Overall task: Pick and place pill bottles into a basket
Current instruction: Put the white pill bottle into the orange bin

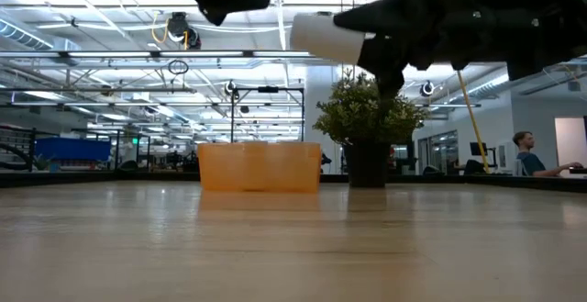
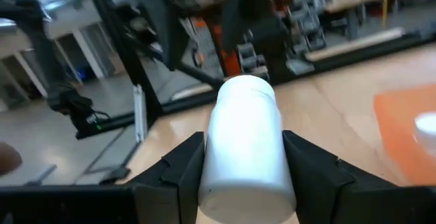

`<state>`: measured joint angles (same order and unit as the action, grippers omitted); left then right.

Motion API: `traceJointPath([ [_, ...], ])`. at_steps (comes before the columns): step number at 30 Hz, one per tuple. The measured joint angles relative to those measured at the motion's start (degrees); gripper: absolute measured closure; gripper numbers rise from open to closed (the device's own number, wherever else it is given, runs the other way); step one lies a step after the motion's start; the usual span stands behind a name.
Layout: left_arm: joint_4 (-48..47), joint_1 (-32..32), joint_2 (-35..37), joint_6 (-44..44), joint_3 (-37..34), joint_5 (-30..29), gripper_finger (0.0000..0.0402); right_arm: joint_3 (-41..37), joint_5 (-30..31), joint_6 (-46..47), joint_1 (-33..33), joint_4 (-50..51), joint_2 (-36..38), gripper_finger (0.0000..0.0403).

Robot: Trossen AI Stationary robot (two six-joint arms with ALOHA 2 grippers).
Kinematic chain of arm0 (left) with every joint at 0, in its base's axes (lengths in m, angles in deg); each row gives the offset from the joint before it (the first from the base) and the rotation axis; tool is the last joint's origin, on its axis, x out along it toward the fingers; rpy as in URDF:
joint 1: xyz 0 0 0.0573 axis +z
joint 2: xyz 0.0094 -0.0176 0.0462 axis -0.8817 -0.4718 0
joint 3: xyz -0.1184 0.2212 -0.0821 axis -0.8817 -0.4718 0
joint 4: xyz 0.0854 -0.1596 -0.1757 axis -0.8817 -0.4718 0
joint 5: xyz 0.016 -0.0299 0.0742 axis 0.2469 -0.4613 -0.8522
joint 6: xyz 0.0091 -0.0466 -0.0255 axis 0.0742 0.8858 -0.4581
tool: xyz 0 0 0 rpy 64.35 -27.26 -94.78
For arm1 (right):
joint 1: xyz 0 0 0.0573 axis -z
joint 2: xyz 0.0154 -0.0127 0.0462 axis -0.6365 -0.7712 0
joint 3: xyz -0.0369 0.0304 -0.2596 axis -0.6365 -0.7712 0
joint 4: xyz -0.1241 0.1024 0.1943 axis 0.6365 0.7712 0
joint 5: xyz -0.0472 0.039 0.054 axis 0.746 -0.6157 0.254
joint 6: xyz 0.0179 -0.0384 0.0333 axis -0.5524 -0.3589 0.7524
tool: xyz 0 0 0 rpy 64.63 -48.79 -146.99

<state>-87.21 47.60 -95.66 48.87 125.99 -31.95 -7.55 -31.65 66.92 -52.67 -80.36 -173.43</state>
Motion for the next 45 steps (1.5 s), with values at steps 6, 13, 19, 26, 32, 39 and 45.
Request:
traceJointPath([
  [6, 47.0, -0.52, 3.48, 0.37, -21.44, -0.04, 0.0174, -0.13, 0.22, -5.58, -1.49, -6.65, 0.0, 0.0244],
  [13, 78.46, 0.29, -3.82, 7.49, -31.55, -6.57, 0.0174, 2.13, 3.32, -14.08, -2.24, -13.75, 0.0, 0.0244],
  [19, 78.99, 1.22, -8.68, 8.1, -27.55, -6.99, 0.0174, 9.13, 3.31, -17.17, -0.26, -6.98, -0.09, 0.0244],
  [26, 78.98, 1.21, -8.85, 8.11, -26.4, -5.87, 0.0174, 11.84, 3.21, -18.03, 1.19, -6.52, -0.02, 0.0244],
  [32, 78.51, 1.21, -8.85, 8.14, -25.48, -8.11, 0.0174, 11.85, 3.06, -14.8, 2.7, -4.49, -0.66, 0.0244],
  [39, 73.62, 2.44, -8.81, 7.9, -23.03, -8.52, 0.0174, 13.78, 2.92, -15.02, 2.65, -6.06, -5.2, 0.0244],
  [45, 69.44, 2.65, -8.81, 8.69, -21.53, -7.02, 0.0174, 16.95, 1.61, -15.18, 2.76, -5.8, -8.2, 0.0244],
])
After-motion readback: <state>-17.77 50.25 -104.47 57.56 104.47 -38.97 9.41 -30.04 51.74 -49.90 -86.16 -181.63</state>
